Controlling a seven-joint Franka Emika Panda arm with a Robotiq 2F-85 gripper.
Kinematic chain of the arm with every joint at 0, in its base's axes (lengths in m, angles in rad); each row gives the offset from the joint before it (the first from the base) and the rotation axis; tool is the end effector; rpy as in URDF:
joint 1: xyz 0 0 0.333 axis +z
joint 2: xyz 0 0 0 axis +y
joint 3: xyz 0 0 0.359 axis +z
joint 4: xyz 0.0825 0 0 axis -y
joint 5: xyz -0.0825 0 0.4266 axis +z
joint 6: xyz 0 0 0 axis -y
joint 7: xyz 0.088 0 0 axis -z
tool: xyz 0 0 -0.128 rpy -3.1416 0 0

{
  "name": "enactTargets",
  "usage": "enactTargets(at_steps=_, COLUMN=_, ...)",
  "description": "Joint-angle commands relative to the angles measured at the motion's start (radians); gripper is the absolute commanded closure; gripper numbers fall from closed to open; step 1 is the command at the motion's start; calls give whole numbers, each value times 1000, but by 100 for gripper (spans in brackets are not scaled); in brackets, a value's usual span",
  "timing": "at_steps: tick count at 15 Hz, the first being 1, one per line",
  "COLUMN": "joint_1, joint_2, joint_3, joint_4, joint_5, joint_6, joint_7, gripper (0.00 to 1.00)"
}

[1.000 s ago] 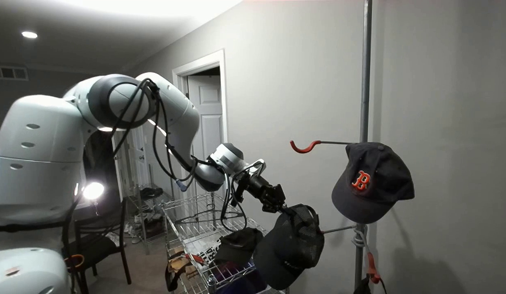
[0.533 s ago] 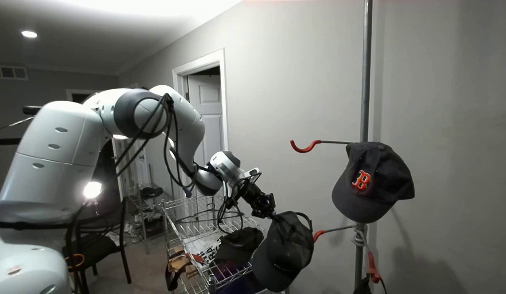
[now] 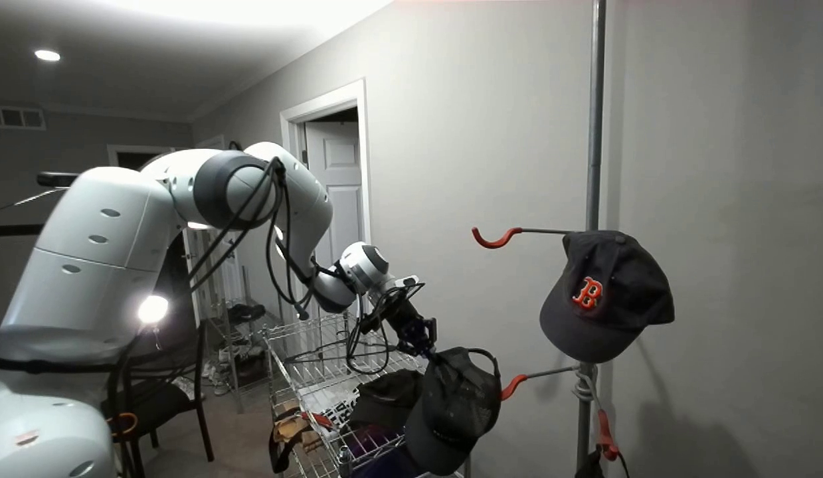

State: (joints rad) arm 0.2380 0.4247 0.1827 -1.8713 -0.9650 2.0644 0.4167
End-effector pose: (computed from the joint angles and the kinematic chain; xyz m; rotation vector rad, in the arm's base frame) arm 0.6410 0.2150 0.2830 2.3141 0.6786 0.1468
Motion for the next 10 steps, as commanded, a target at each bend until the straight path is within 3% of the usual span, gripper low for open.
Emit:
enactTargets(at_steps=1, joint_1=4, joint_2=-3, joint_3=-11, joint_4=8, joint_5=65, joint_6=-14, joint_7=-94, gripper=96)
enactTargets(at_steps=3, joint_1=6, joint_2=-3, joint_3=-14, joint_4=10, joint_5=82, joint_6=-26, joint_7=-117, gripper=93)
enactTargets(at_steps=4, joint_1=7, joint_2=-4, joint_3=-15, joint_4=10, joint_5=89, joint_6=-30, joint_7=-125, gripper=70)
enactTargets(at_steps=6, joint_1=9, joint_2=-6, joint_3=-18, joint_4=10, joint_5=101, joint_6=-37, joint_7=-135, gripper=66)
enactTargets(at_steps=10, joint_1=12, joint_2=-7, joint_3=-20, joint_4=10, joint_5=105, joint_6=-40, joint_7=-141, gripper=42)
